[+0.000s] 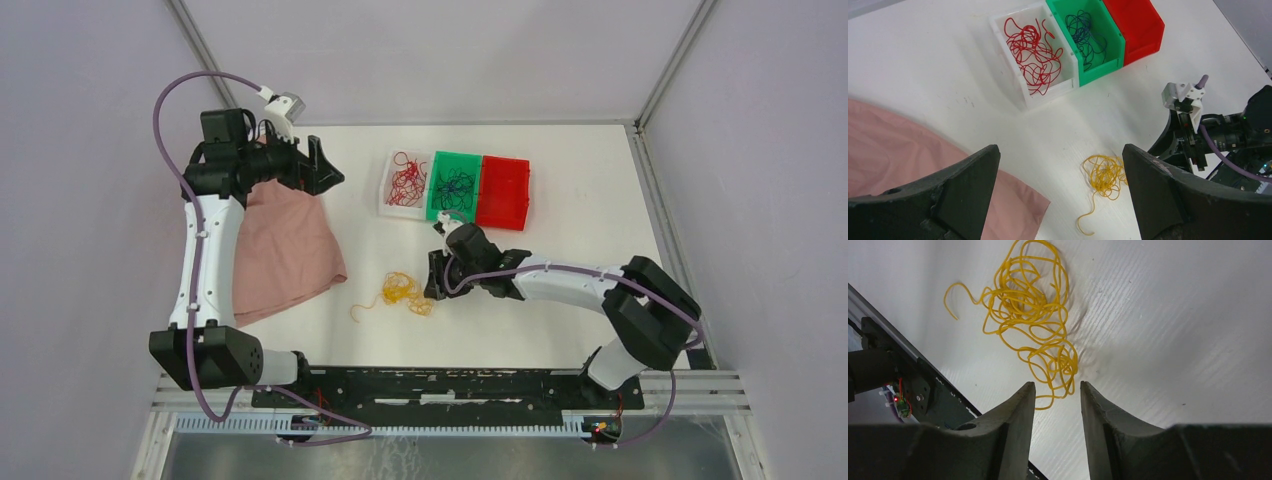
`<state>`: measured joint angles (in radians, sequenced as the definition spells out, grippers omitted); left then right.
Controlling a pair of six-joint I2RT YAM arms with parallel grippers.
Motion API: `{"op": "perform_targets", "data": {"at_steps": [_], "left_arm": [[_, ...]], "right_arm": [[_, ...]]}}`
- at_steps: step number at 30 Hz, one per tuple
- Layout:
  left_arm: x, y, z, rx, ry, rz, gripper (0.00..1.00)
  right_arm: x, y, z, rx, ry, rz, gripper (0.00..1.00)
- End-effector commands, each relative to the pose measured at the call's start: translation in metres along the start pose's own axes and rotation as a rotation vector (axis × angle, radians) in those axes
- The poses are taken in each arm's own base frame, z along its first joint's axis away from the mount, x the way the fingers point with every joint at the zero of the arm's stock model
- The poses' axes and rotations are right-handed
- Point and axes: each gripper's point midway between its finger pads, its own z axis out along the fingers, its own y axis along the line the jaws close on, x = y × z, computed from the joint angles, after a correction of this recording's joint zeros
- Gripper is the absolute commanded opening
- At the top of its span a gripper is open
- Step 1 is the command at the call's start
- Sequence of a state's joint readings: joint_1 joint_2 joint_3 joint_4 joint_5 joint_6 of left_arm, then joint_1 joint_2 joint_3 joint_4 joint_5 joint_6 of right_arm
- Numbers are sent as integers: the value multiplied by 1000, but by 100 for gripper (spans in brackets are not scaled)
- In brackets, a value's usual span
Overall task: Untangle the cables
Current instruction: Untie the cable.
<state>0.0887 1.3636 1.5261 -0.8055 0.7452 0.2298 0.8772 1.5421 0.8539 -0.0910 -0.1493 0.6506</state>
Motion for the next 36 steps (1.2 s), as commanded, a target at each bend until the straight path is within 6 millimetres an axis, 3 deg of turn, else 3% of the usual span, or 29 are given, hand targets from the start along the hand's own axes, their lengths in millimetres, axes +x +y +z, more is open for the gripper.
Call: {"op": "perform_targets", "data": {"at_steps": [1,6,12,16,20,25,29,36], "left_arm": [[-15,-9,-8,21,-59,60,99],[-17,-11,-9,28,-63,62,99],[-6,-20,-6,95,-48,63,99],[18,-53,-7,296,-12,94,99],[42,-75,-5,387,32,149,99],[62,-118,-9,513,20,236,99],[95,-156,-1,536,122,342,100],[79,-176,-9,523,27,401,91]], "right_arm": [[-14,13,17,-42,-28,24,42],[-18,14,17,-47,-39,15,24],[-43,33,-17,-76,-112,-42,14],[-52,50,-42,-129,-139,-67,7],[-61,76,-75,-215,-177,-90,1],[-83,108,-113,-301,-226,-122,0],[-105,136,-133,-374,-263,-129,0],[-119,169,-157,-491,-289,-152,0]]}}
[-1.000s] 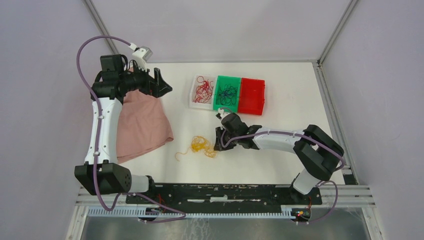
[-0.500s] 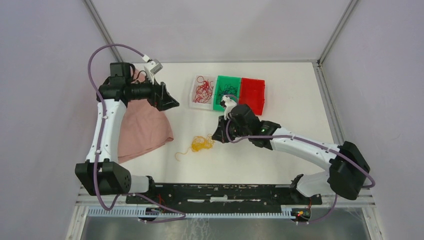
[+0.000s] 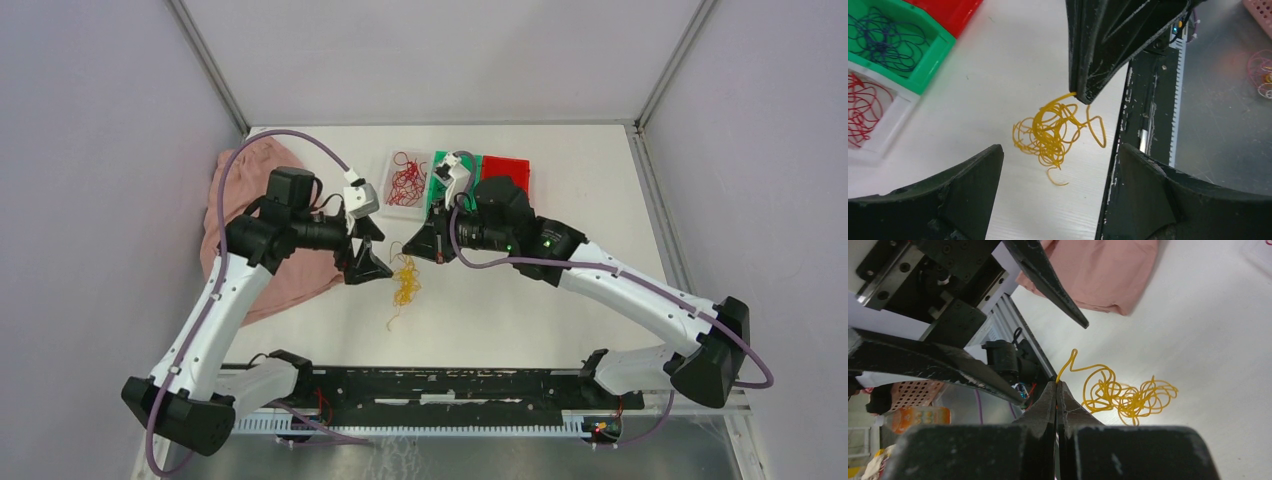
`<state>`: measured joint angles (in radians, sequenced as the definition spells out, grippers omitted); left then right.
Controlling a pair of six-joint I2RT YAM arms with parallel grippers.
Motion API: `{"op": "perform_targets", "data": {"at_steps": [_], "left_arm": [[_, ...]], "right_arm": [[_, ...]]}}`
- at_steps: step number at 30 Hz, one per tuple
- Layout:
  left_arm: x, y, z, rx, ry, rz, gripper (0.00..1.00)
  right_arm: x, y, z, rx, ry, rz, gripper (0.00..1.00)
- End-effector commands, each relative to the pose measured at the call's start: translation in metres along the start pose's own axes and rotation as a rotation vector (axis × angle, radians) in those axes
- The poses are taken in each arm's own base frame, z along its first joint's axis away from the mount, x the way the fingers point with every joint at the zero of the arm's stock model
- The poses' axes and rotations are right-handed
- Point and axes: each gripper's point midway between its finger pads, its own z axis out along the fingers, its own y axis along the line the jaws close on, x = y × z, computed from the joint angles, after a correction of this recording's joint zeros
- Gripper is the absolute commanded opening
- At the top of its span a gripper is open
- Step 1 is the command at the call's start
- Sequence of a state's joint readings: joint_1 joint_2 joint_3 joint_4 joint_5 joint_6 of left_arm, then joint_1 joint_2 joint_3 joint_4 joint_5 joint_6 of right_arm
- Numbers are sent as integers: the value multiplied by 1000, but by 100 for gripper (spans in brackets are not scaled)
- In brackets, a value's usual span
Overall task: Untangle the cables
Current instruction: Untie the cable.
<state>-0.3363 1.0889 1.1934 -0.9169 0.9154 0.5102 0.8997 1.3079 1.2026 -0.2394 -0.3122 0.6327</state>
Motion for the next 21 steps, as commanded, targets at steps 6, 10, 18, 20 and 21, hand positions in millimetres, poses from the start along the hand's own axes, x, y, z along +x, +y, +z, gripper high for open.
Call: {"op": "perform_targets", "data": {"at_steps": [6,10,18,20,21], "left_arm": [[-36,-6,-3,2,-117,63,71],[-41,-6,-5,-10,-123,78,61],[-39,-5,-4,-23,-131,86,44],[-34,-6,-1,-15,-125,76,44],[-31,-7,0,-9,-120,71,45]], "right_arm": [[-29,60,-18,-216,-56,-25,0],[-28,65,-22,-236,-52,-31,0],[-26,71,-19,-277,-49,4,0],[-30,76,-19,-297,-63,14,0],[-32,77,-20,-302,-70,19,0]]}}
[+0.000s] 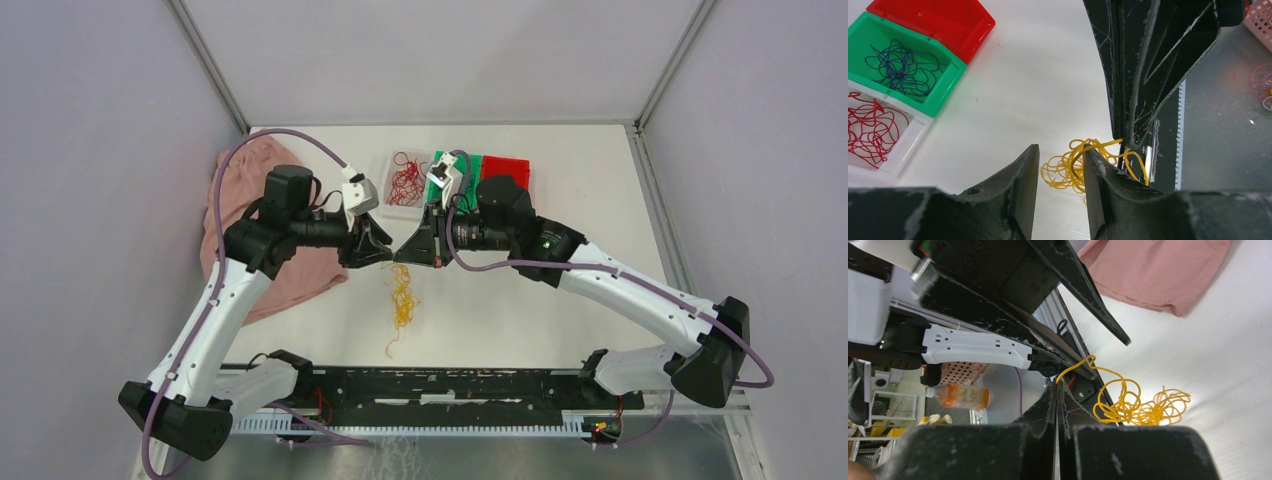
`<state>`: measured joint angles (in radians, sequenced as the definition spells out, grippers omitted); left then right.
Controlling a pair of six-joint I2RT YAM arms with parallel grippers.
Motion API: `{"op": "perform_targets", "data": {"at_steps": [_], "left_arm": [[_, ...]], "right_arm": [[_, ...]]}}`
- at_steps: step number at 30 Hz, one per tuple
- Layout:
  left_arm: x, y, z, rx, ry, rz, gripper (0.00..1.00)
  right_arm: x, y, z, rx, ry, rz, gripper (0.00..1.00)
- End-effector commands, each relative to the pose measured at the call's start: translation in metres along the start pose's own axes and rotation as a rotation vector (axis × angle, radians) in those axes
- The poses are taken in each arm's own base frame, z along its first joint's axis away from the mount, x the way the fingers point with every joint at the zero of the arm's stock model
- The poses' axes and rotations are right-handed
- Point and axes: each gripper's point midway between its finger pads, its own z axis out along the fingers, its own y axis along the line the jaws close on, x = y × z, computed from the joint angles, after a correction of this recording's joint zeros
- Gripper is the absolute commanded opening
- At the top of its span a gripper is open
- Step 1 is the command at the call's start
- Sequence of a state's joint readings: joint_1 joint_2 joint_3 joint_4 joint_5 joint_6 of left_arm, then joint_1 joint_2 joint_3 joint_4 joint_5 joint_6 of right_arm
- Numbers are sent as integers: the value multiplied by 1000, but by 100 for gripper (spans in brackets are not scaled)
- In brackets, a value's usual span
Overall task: Untangle the cables
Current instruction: Untie the cable.
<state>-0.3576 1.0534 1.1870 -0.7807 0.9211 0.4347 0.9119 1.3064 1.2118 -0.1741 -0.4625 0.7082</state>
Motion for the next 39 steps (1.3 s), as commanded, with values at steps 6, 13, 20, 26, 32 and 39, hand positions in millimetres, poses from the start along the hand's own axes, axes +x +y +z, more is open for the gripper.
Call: {"op": "perform_targets", "data": {"at_steps": [6,13,20,26,32,39], "left_arm": [[-14,-10,1,19,-57,15,49],[-32,0,-7,-56,-76,69,4],[-62,18,-22,-216,-144,126,3],[-72,49,-28,-428,-168,3,3],[-44,63,-25,-504,-87,-111,3],[-38,65,-25,-514,-55,-85,3]], "right_arm": [[-31,44,-4,-153,-102,-11,0],[-25,36,-5,-136,-111,2,10],[-27,12,-18,-23,-219,-2,35],[-47,-16,-34,130,-405,-88,56],[-68,-15,-30,224,-494,-242,63],[-76,-11,-7,268,-513,-319,64]]}}
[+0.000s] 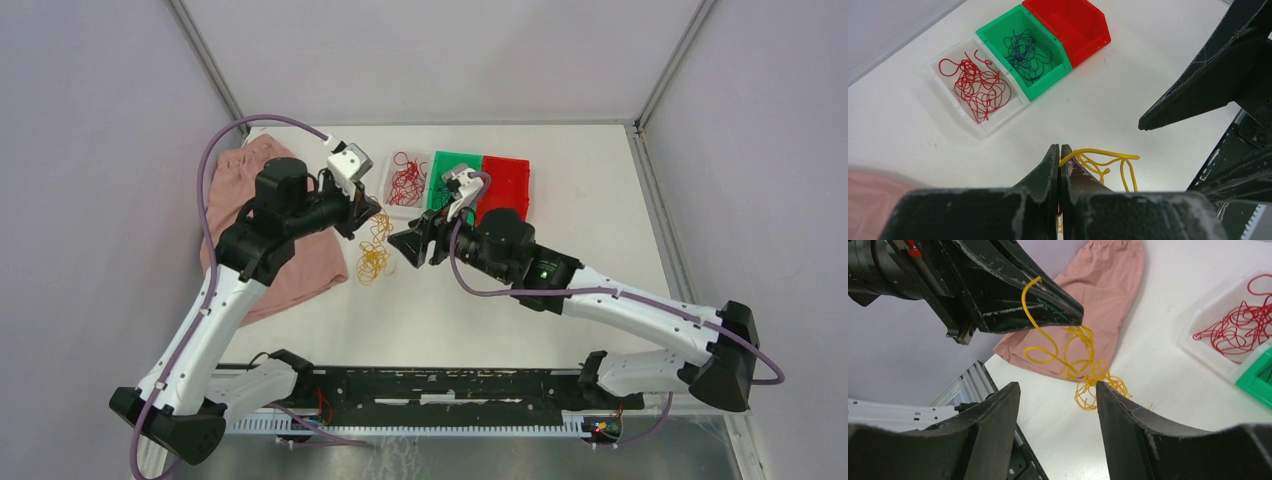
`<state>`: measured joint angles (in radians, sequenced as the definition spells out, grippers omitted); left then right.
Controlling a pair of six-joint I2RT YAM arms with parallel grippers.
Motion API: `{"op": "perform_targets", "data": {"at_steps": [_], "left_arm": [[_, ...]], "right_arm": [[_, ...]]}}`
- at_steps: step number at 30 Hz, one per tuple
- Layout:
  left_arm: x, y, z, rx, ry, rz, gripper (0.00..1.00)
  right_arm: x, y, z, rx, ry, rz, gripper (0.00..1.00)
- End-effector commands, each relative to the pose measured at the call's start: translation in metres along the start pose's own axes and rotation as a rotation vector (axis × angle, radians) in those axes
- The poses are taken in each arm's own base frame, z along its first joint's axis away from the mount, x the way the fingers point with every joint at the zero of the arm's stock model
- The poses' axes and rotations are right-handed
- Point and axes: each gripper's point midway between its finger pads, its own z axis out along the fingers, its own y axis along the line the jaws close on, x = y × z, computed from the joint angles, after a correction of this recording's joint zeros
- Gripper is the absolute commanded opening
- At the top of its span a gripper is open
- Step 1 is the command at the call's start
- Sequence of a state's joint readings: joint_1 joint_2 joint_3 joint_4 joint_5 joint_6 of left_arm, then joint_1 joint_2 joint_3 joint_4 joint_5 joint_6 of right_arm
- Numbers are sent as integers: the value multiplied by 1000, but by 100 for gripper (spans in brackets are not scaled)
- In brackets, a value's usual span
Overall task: Untangle the cables
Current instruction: Untie the cable.
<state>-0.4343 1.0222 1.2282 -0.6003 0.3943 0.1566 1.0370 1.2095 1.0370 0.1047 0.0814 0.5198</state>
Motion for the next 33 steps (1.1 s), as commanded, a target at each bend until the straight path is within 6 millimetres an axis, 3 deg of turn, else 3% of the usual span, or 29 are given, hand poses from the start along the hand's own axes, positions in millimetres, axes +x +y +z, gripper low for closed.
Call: {"op": "perform_targets", "data": {"at_steps": [1,12,23,33], "left_arm": [[-6,1,-3,-20,-14,0,3],[10,11,-1,-59,33,80,3],[-9,-8,-9,28,-10,71,3],[-17,-26,-15,122,-18,60,3]], "right_arm": [[-38,10,13,11,-137,-56,64],[-57,25,6,-33,-171,-8,64],[-36,8,34,54,-98,-39,57],[-29,-17,38,177,-73,-111,48]]}}
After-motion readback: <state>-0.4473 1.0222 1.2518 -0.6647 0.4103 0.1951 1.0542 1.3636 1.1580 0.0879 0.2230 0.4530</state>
